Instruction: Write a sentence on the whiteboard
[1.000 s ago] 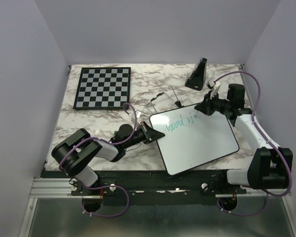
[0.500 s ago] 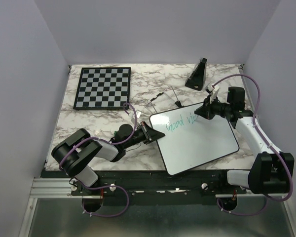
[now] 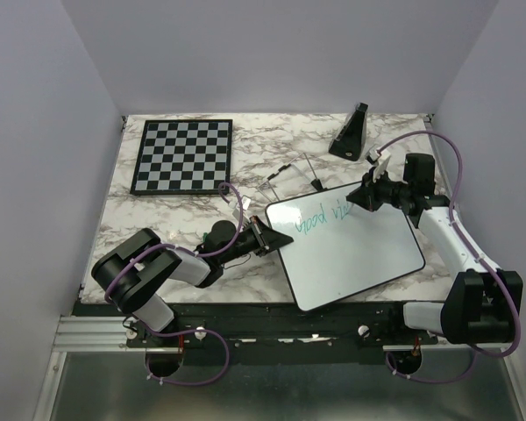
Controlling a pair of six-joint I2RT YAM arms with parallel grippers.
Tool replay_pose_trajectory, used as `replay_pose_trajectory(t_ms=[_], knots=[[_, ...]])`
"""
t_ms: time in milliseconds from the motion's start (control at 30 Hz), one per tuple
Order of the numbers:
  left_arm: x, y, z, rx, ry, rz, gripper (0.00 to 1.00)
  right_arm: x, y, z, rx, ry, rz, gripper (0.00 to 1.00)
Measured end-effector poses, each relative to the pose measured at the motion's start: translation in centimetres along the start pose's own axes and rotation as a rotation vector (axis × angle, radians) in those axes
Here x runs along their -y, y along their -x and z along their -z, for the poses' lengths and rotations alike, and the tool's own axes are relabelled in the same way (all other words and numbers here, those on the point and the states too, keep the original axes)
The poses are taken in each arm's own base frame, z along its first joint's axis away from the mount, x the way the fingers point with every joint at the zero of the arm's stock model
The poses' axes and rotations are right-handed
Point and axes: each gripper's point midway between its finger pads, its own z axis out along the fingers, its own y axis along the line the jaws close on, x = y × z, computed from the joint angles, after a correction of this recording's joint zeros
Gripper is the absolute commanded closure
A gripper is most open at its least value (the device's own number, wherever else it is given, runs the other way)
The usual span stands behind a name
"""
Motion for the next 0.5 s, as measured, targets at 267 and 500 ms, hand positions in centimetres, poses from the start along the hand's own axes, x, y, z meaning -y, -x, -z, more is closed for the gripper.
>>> replay_pose_trajectory(t_ms=[267,500], knots=[[0.0,0.0,0.0,0.0,-0.002,-0.002,1.0,0.5,0.3,-0.1,0.007,-0.022,0.002,0.99],[0.1,0.0,0.0,0.0,-0.002,-0.006,1.0,1.2,0.2,0.3,0.009,-0.043,-0.005,1.0]])
